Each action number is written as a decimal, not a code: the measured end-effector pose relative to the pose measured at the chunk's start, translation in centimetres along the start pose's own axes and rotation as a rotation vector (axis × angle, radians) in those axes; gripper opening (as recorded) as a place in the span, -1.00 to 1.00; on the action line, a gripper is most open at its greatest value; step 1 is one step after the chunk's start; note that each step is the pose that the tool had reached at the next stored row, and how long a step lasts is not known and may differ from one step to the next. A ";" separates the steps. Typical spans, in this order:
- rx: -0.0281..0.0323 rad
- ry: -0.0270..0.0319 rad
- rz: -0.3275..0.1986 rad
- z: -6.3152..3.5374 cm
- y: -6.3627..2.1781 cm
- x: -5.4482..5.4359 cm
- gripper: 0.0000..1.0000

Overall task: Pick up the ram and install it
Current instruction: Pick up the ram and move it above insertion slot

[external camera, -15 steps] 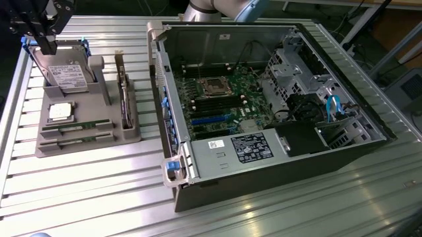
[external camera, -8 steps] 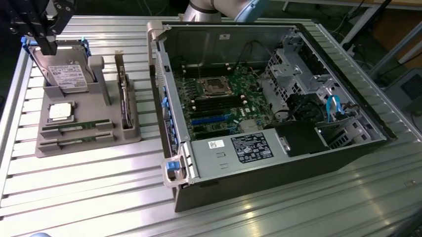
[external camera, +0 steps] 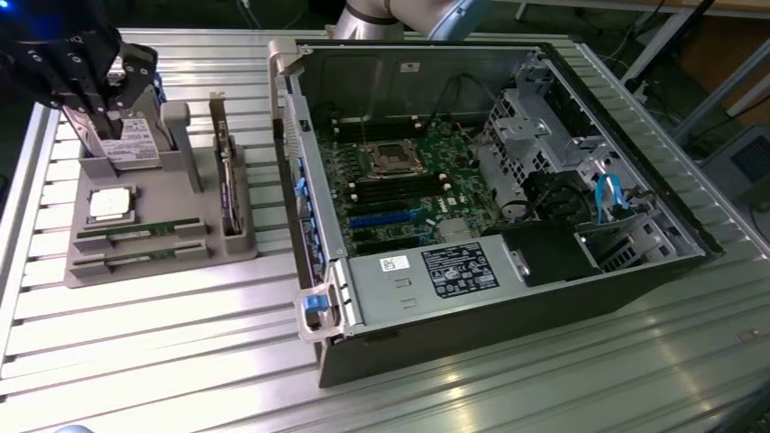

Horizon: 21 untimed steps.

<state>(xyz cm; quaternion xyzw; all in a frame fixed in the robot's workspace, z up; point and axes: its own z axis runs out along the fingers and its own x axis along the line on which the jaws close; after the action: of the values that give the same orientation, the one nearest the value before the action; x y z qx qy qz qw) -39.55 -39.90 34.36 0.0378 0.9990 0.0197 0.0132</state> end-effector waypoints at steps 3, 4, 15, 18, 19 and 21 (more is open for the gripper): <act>-0.0001 -0.0001 0.000 1.65 -0.06 0.0 -0.79; -0.0001 0.0000 0.000 2.10 -0.08 0.1 -0.79; -0.0004 0.0000 0.000 2.37 -0.09 0.1 -0.79; -0.0020 0.0001 0.000 2.37 -0.09 0.1 -0.79; -0.0020 0.0002 0.000 2.37 -0.09 0.1 -0.79; -0.0020 0.0002 0.000 2.37 -0.09 0.1 -0.66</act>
<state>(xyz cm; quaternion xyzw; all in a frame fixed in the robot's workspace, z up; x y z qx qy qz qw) -39.55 -39.90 31.99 0.0379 0.9990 0.0207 0.0131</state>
